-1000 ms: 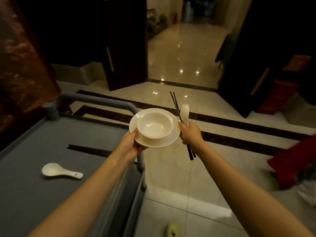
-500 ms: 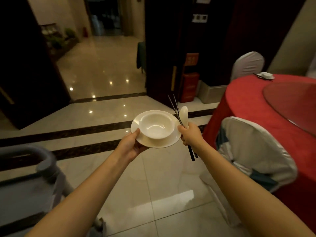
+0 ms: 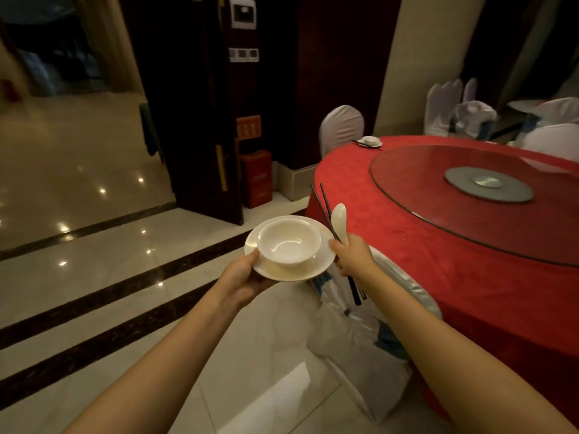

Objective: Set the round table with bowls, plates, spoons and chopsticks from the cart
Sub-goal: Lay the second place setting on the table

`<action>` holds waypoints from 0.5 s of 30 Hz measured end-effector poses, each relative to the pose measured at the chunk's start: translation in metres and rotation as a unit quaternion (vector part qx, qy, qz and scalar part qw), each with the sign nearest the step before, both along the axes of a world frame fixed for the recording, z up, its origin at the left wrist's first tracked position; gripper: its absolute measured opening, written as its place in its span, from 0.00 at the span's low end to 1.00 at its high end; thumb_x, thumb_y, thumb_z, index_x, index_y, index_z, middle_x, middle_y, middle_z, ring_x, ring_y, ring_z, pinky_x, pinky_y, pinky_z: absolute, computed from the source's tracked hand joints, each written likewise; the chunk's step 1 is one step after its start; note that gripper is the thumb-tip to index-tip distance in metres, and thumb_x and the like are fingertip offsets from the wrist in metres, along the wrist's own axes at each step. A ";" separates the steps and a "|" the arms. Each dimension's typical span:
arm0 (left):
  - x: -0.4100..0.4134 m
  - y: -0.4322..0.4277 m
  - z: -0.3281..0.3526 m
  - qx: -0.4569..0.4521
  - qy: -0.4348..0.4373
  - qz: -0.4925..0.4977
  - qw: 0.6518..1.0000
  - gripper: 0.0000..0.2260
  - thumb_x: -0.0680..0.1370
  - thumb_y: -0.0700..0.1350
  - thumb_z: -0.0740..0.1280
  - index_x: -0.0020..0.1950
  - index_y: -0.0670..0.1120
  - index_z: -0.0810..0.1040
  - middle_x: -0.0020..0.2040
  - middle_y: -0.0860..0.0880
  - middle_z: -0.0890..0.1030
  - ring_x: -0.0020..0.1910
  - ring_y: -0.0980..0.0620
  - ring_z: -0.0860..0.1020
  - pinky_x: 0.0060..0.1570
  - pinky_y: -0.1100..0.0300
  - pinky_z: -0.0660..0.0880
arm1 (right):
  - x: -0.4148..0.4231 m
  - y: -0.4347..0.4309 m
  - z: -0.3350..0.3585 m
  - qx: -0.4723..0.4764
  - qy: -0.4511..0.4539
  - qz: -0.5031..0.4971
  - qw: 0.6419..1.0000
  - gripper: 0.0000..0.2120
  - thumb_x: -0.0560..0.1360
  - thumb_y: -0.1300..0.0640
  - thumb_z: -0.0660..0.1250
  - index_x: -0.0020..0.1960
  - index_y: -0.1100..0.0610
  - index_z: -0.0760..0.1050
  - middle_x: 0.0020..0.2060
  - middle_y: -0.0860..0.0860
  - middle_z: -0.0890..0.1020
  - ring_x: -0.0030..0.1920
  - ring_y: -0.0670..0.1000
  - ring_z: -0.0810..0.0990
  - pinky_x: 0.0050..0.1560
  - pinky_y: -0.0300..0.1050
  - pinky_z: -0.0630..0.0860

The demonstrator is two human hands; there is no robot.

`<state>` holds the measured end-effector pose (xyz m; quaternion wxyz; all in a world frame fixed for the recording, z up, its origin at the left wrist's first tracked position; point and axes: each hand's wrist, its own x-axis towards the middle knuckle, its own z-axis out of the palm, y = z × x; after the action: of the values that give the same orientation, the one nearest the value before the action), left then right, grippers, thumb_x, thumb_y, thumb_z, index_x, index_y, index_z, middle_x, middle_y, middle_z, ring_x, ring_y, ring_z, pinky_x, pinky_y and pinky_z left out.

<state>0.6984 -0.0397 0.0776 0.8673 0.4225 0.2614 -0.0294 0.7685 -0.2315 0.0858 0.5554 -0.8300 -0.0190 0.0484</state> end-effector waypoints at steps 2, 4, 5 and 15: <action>0.027 -0.016 -0.001 -0.003 0.007 -0.024 1.000 0.10 0.80 0.43 0.60 0.61 0.46 0.69 0.51 0.40 0.77 0.48 0.40 0.78 0.30 0.44 0.79 | 0.018 -0.019 -0.002 0.000 0.000 -0.021 1.000 0.04 0.77 0.61 0.59 0.47 0.60 0.71 0.30 0.51 0.71 0.28 0.50 0.68 0.26 0.41 0.65; 0.055 -0.030 -0.001 -0.002 0.013 -0.051 0.999 0.08 0.80 0.43 0.61 0.59 0.46 0.69 0.51 0.40 0.77 0.48 0.39 0.78 0.32 0.41 0.79 | 0.035 -0.038 -0.004 0.002 -0.001 -0.044 0.999 0.05 0.76 0.61 0.59 0.43 0.59 0.71 0.30 0.52 0.71 0.28 0.50 0.68 0.26 0.42 0.64; 0.070 -0.037 0.000 0.001 0.015 -0.069 0.998 0.08 0.80 0.43 0.61 0.58 0.47 0.69 0.51 0.40 0.77 0.48 0.39 0.79 0.33 0.41 0.79 | 0.044 -0.047 -0.005 0.002 -0.003 -0.060 0.998 0.05 0.76 0.61 0.59 0.41 0.59 0.70 0.30 0.51 0.71 0.29 0.51 0.68 0.26 0.42 0.64; 0.228 -0.115 -0.014 0.006 0.030 -0.234 0.972 0.10 0.80 0.42 0.60 0.62 0.44 0.69 0.57 0.39 0.77 0.56 0.40 0.77 0.44 0.41 0.77 | 0.146 -0.129 -0.028 -0.036 -0.012 -0.219 0.975 0.04 0.75 0.60 0.60 0.46 0.61 0.71 0.36 0.55 0.74 0.37 0.54 0.72 0.36 0.46 0.68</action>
<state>0.9259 -0.1547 0.0631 0.8258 0.4760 0.1811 -0.2422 0.9144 -0.3603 0.0579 0.5218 -0.8341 0.1582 -0.0832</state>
